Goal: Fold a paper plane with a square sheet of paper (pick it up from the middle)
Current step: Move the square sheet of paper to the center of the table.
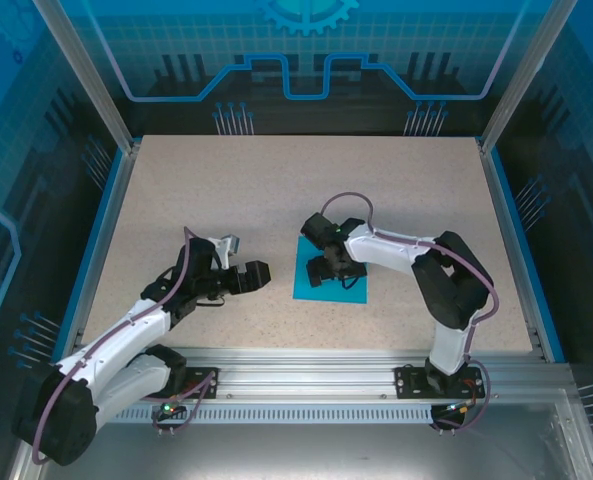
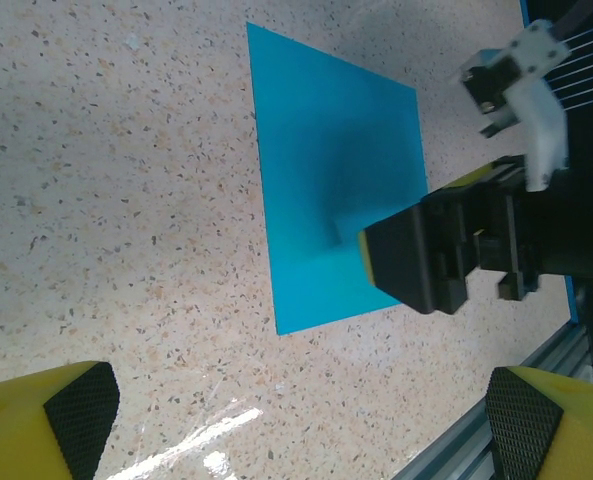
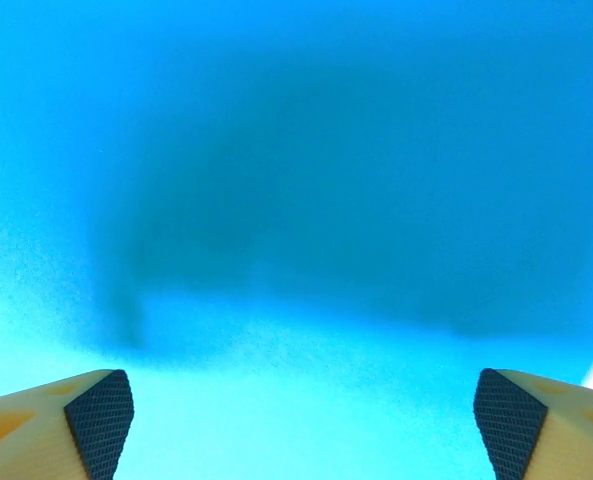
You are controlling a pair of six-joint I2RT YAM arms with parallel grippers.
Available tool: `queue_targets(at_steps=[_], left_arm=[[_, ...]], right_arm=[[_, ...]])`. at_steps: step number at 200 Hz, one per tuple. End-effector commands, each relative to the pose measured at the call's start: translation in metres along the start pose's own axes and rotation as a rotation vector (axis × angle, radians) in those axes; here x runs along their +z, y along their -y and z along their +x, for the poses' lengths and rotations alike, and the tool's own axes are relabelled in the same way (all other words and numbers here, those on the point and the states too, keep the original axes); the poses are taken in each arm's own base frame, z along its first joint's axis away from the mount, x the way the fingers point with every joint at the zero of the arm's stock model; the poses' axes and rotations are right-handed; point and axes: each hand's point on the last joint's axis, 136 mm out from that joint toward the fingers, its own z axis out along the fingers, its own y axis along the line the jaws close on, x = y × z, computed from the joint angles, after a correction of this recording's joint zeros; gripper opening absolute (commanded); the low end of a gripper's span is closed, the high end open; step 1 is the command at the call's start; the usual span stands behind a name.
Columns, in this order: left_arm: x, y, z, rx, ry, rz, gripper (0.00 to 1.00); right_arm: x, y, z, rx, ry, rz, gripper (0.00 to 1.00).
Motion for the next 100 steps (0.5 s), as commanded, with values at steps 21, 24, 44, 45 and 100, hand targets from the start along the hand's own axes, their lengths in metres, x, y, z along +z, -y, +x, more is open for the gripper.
queue_targets(at_steps=[21, 24, 44, 45, 100], left_arm=[[-0.004, -0.011, -0.014, 0.07, 0.06, -0.099, 0.98], [-0.005, -0.011, -0.016, 0.071, 0.068, -0.105, 0.98], [-0.011, -0.016, -0.026, 0.077, 0.12, -0.154, 0.99], [-0.011, -0.016, -0.027, 0.078, 0.123, -0.154, 0.99], [-0.022, -0.016, -0.034, 0.08, 0.201, -0.155, 0.98]], right_arm=[[-0.043, 0.026, -0.013, 0.054, 0.123, 0.164, 0.99], [-0.045, 0.027, -0.015, 0.063, 0.132, 0.165, 0.99], [-0.051, 0.034, -0.023, 0.124, 0.207, 0.184, 0.99], [-0.051, 0.035, -0.023, 0.131, 0.211, 0.189, 0.99], [-0.029, -0.008, -0.015, 0.141, 0.124, -0.057, 0.99]])
